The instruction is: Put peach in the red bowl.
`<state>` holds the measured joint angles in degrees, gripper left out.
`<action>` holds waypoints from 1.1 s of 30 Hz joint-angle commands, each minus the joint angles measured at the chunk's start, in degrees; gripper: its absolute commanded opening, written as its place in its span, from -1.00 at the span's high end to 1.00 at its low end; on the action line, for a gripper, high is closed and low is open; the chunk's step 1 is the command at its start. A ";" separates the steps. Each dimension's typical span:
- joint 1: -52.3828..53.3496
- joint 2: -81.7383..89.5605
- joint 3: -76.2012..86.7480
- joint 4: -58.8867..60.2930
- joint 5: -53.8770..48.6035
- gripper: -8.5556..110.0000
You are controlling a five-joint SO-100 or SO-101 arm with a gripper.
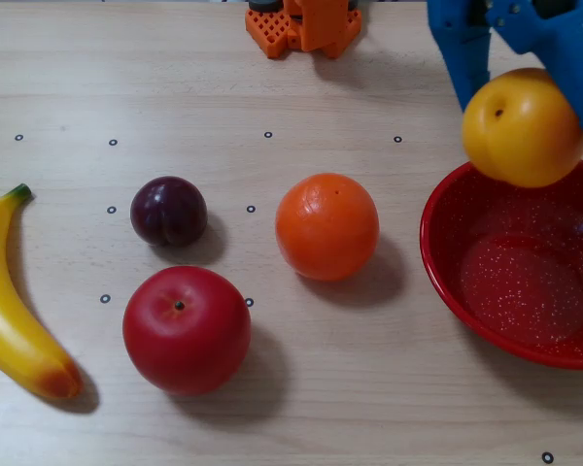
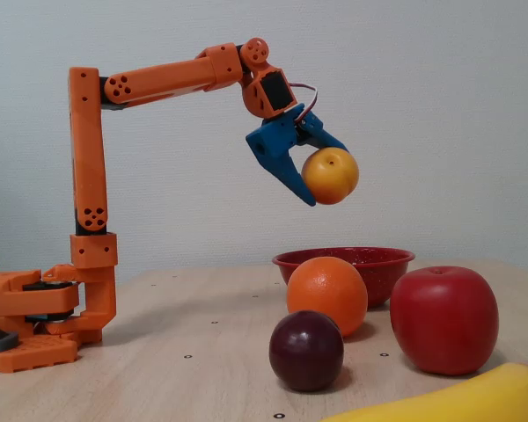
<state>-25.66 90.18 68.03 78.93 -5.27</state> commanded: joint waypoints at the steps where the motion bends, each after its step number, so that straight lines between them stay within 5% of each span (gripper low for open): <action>1: -2.20 2.64 -1.41 -1.85 0.70 0.86; 13: -6.50 -12.39 -2.81 -5.62 2.20 0.86; 20: -7.12 -20.83 -7.82 -7.29 -6.24 0.86; 26: -6.24 -23.12 -7.91 -7.29 -9.32 0.38; 33: -5.63 -23.12 -8.44 -6.06 -10.11 0.17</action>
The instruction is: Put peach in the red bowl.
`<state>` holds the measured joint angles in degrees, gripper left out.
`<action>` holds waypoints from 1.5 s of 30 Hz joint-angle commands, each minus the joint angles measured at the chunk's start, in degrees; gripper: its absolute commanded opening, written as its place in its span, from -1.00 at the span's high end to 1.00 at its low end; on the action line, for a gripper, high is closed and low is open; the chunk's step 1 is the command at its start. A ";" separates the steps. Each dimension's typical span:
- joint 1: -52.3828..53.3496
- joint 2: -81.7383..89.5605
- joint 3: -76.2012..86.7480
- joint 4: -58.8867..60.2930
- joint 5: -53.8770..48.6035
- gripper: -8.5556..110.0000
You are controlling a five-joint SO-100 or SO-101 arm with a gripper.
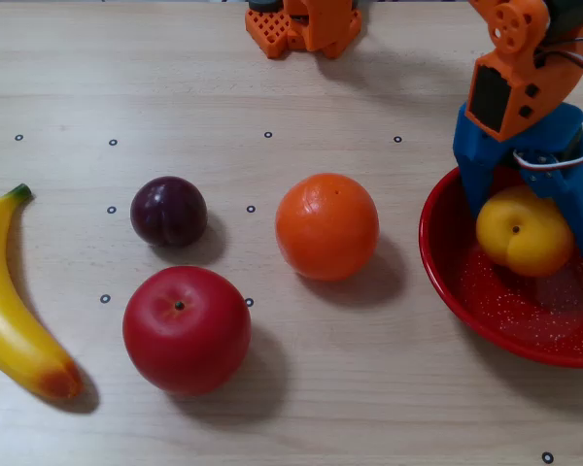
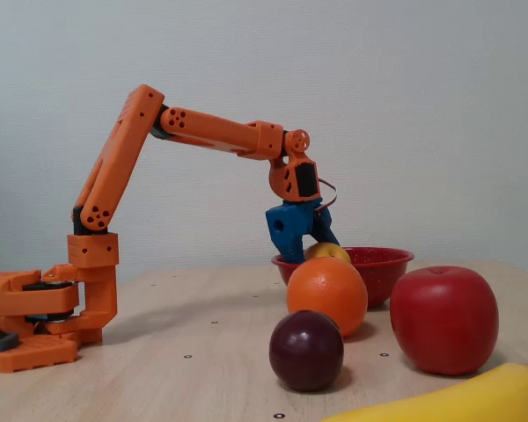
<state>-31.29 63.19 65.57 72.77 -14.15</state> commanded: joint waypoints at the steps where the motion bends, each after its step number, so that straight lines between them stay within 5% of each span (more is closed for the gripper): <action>1: 0.00 3.87 -6.15 0.26 -1.23 0.15; 26: 5.10 20.30 -3.34 -2.46 -1.14 0.32; 30: 6.24 23.55 -3.08 -1.23 -1.14 0.45; 35: 7.82 28.21 -0.53 -1.85 -0.79 0.85; 45: 12.83 39.29 6.86 -0.62 0.44 0.86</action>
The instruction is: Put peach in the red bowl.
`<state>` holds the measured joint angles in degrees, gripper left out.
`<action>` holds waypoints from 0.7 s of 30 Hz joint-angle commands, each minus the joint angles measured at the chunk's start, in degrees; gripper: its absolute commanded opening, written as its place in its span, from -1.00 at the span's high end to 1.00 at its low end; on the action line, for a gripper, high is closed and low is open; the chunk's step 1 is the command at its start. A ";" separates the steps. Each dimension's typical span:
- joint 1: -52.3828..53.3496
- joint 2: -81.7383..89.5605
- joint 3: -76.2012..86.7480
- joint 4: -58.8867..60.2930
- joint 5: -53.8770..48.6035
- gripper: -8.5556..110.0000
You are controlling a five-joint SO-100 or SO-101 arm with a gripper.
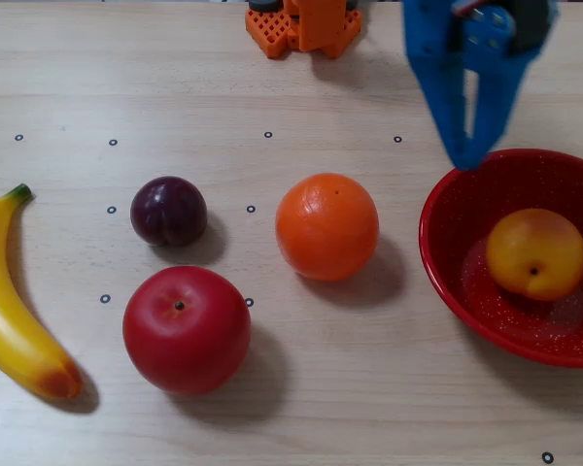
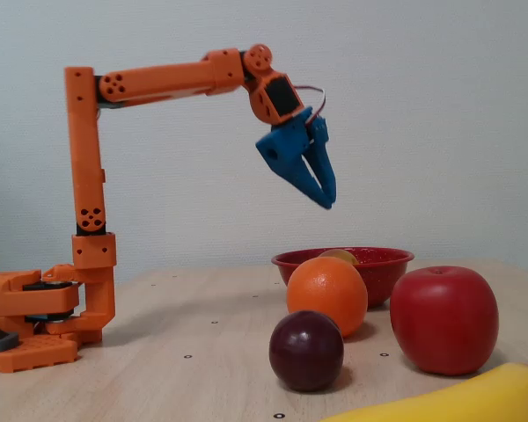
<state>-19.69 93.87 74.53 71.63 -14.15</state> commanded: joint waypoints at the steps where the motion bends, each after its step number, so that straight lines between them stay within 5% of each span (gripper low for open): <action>1: 1.93 9.67 -1.49 0.62 0.70 0.86; 21: 16.61 48.96 29.00 7.56 5.54 0.86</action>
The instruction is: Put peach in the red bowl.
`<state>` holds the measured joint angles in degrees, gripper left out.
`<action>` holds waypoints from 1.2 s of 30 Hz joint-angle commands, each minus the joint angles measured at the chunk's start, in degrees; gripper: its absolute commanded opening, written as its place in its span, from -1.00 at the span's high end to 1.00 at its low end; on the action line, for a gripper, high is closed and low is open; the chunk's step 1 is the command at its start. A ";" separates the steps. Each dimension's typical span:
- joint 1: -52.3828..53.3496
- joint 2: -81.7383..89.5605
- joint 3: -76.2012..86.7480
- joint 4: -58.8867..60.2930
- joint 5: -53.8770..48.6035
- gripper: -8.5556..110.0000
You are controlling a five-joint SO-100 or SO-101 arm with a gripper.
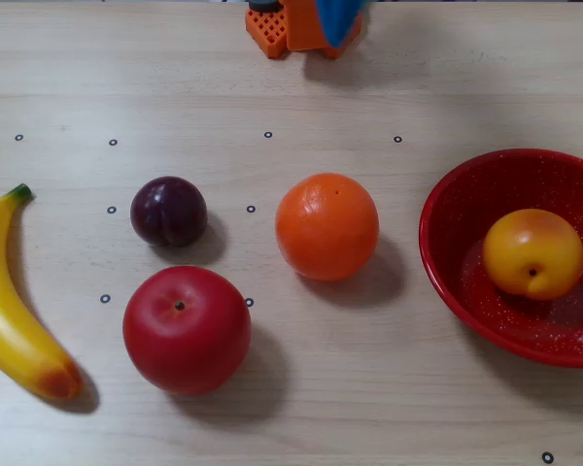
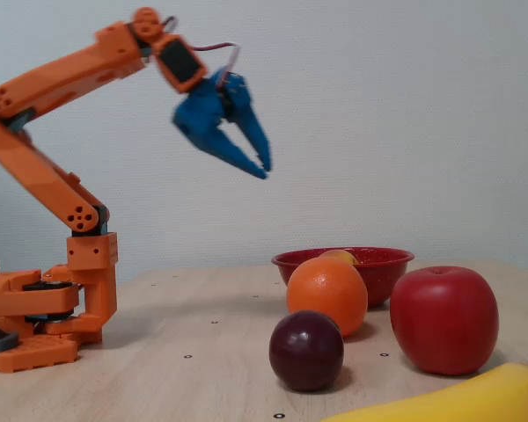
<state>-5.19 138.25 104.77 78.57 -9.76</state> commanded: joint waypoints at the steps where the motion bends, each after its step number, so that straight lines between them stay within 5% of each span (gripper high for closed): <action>1: 2.90 6.50 0.18 1.23 1.23 0.86; 19: 6.59 41.75 23.73 14.41 3.34 0.86; 36: 7.65 50.36 57.22 -14.41 5.19 0.86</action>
<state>0.70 187.21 163.30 66.27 -6.94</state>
